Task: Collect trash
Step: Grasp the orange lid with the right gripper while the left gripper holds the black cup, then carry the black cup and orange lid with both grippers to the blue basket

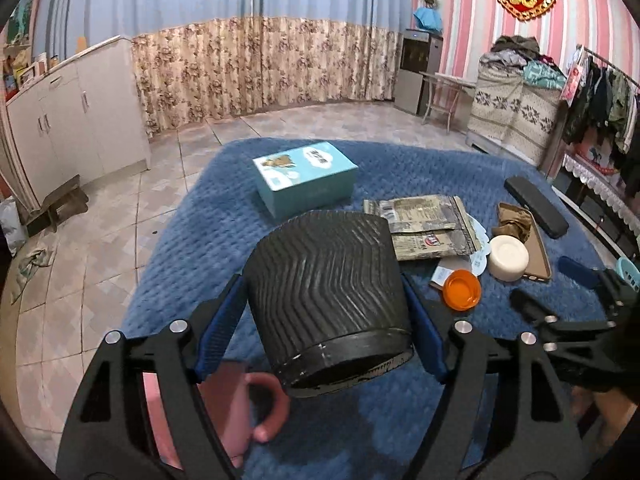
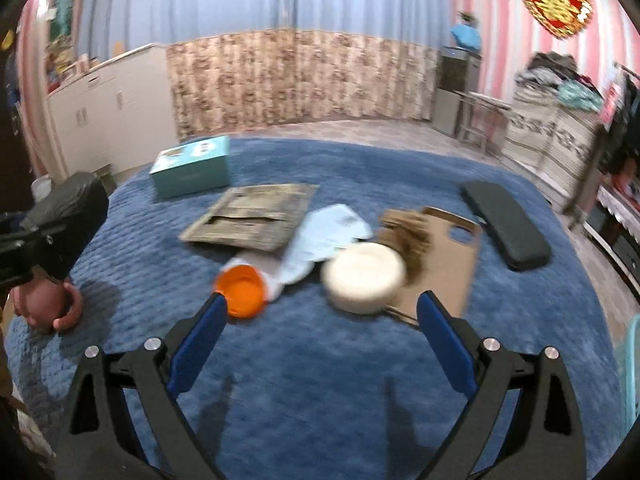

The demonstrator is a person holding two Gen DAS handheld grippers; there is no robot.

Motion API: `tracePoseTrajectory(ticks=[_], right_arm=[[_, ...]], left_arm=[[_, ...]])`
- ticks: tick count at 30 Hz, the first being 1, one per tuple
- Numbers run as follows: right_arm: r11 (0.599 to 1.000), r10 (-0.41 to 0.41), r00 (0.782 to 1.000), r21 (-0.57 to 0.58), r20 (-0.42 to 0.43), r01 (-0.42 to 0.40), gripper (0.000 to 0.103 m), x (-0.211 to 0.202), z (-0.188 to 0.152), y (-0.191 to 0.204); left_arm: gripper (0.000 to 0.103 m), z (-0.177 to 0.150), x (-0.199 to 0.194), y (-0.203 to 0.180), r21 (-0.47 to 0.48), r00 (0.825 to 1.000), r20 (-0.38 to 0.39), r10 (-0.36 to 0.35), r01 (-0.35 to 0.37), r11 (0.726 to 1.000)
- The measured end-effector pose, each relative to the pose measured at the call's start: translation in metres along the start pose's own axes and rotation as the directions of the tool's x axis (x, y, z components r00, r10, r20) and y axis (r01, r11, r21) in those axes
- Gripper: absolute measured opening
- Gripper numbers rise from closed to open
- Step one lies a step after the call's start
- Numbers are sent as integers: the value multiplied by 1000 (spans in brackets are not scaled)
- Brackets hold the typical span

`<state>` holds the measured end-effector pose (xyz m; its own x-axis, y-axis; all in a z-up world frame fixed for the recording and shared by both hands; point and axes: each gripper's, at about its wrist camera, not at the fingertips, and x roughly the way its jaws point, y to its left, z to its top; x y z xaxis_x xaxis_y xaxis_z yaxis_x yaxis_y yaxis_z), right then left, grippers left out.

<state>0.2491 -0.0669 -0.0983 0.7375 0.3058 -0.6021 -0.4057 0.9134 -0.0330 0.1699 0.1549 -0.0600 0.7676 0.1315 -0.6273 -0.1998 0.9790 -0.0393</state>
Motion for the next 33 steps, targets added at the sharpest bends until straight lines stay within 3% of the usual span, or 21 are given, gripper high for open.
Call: tracePoseTrajectory(ticks=[6, 10, 14, 23, 33], right_arm=[[998, 23, 999, -61, -46, -26, 92, 24, -1, 22], [996, 33, 996, -83, -87, -40, 75, 38, 0, 30], [992, 70, 988, -91, -138, -83, 41, 48, -3, 32], [993, 75, 995, -90, -61, -80, 40, 8, 0, 15], [993, -114, 992, 25, 50, 113, 40, -77, 7, -81]], left_arm=[[75, -1, -13, 25, -35, 999, 29, 28, -26, 999], [75, 1, -14, 39, -56, 999, 33, 35, -34, 998], [75, 4, -11, 44, -58, 999, 29, 45, -44, 997], [75, 7, -6, 30, -38, 999, 25, 38, -37, 999], [75, 13, -1, -36, 24, 998, 43, -39, 38, 999]])
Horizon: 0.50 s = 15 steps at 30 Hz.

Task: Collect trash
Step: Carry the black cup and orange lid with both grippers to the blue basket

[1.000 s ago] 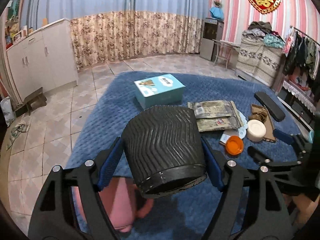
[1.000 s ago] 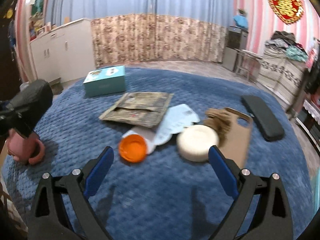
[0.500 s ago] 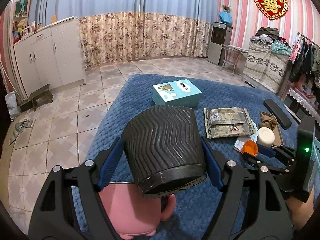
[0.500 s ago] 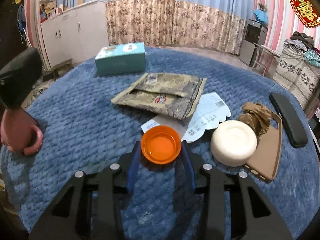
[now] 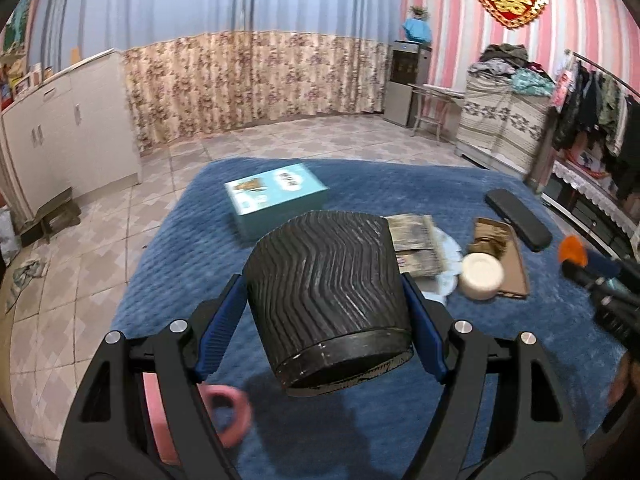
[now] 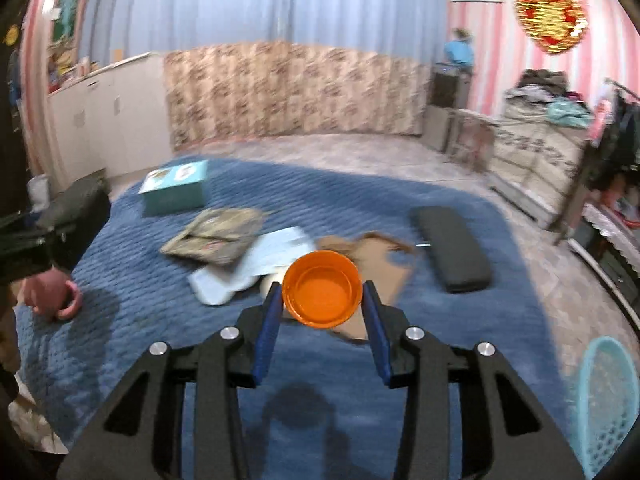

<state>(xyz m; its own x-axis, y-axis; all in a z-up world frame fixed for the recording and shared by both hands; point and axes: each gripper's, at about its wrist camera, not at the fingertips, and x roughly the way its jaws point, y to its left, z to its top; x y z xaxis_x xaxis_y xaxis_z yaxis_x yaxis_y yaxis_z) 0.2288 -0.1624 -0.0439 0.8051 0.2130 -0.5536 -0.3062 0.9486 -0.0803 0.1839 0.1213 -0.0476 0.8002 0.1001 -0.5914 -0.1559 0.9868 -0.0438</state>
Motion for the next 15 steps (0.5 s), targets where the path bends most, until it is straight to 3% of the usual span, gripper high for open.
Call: tracePoseTrajectory(ticks=[7, 15], right_arm=[[982, -158, 987, 105, -15, 159, 40, -26, -8, -93], [925, -310, 950, 216, -45, 312, 40, -63, -34, -187]], left_arm=[[75, 8, 2, -63, 54, 996, 22, -85, 84, 995], [75, 15, 2, -132, 113, 985, 31, -169, 165, 980]])
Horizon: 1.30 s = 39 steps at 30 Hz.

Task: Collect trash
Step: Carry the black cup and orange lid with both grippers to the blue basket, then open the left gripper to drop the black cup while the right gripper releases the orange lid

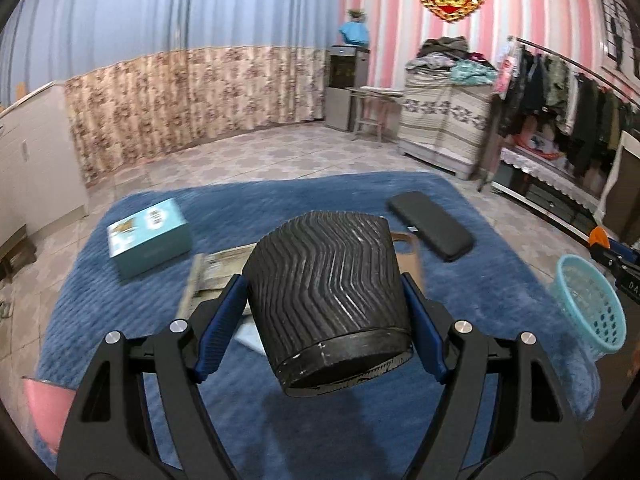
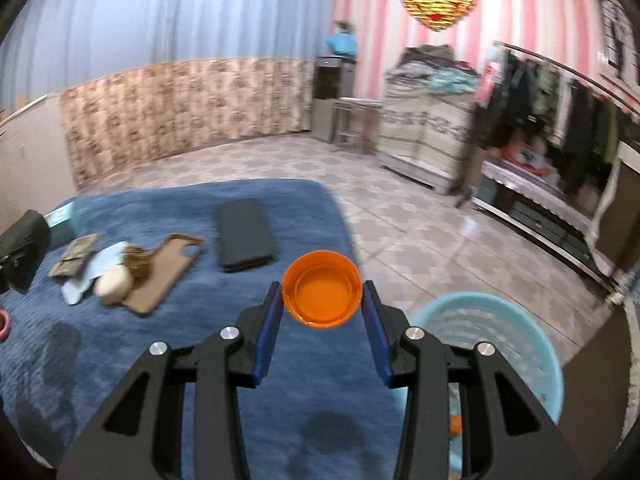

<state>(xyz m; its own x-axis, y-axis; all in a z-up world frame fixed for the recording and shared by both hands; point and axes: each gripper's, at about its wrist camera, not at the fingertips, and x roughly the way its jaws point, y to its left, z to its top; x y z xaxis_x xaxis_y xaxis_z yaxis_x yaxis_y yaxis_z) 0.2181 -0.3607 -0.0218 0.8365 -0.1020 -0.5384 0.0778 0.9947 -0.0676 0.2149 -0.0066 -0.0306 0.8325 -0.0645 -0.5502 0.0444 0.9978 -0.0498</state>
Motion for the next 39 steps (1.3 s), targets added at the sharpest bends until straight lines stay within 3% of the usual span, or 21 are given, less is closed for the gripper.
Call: tracePoseTrajectory(ticks=[11, 19, 30, 33, 36, 39], right_arm=[[965, -197, 980, 170, -41, 201, 40, -9, -26, -109], [899, -277, 958, 332, -73, 285, 40, -18, -51, -173], [840, -288, 950, 445, -120, 311, 40, -9, -86, -230], [811, -276, 951, 498, -139, 308, 40, -3, -94, -240], [812, -278, 949, 493, -147, 314, 40, 3, -96, -243], [808, -280, 948, 497, -151, 317, 40, 6, -96, -247]], left_arm=[[75, 8, 8, -125, 128, 989, 22, -143, 139, 982], [75, 3, 10, -231, 243, 962, 9, -273, 262, 934], [75, -26, 24, -356, 359, 909, -72, -411, 408, 839], [75, -28, 36, -375, 394, 902, -88, -422, 420, 817], [75, -37, 47, -398, 431, 893, -106, -437, 437, 789], [75, -38, 63, -410, 448, 897, -123, -425, 432, 783]])
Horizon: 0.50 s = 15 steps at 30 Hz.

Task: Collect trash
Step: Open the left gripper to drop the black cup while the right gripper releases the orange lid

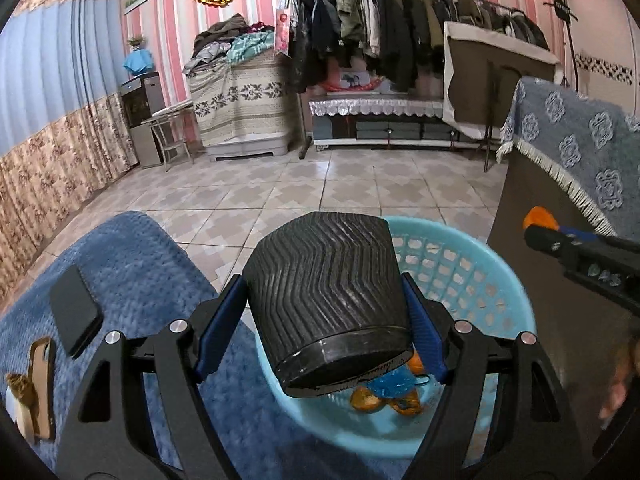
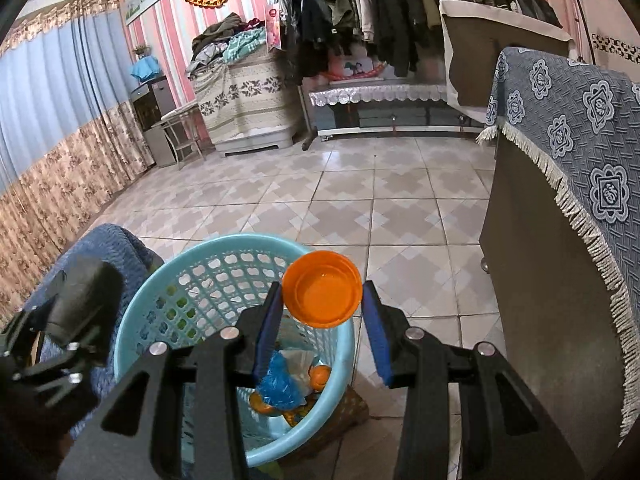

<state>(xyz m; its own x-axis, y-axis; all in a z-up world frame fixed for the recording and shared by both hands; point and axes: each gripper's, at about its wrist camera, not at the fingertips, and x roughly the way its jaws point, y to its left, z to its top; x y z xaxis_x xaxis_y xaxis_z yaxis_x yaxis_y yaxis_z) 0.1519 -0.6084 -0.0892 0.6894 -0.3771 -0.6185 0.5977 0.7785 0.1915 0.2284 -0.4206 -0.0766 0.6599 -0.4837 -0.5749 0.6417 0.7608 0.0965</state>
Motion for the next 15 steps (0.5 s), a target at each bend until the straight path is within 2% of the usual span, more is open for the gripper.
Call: tracePoseTrajectory(ticks=[5, 6, 9, 15], right_arm=[[1000, 2, 1000, 12, -13, -2, 40, 8, -1, -3], [1000, 4, 1000, 1, -16, -4, 40, 10, -1, 0], [1000, 2, 1000, -17, -20, -2, 40, 10, -2, 5], [998, 4, 1000, -62, -24, -6, 40, 14, -3, 26]], left_arm=[[75, 4, 22, 6, -16, 999, -46, -23, 22, 1000], [78, 5, 22, 7, -8, 999, -46, -20, 20, 1000], [90, 7, 16, 13, 0, 1000, -9, 22, -22, 1000], [97, 6, -1, 42, -43, 996, 13, 87, -86, 995]])
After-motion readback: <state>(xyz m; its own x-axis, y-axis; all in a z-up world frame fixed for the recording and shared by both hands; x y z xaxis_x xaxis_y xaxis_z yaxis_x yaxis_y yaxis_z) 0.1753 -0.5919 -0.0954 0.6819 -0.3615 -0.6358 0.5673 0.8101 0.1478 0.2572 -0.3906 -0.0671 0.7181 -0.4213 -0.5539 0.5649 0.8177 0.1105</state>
